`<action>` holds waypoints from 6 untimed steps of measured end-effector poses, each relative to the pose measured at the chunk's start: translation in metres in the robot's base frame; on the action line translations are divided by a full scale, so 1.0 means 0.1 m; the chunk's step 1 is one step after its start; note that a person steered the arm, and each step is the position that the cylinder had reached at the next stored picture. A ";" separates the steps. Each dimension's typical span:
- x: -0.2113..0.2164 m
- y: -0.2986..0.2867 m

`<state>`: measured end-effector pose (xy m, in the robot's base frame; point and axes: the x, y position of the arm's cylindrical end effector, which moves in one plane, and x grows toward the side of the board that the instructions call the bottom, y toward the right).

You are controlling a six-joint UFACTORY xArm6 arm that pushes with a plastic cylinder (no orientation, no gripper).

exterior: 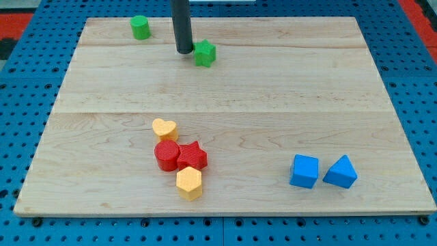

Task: Push green star towards the top center

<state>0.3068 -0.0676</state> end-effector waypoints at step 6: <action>-0.51 0.47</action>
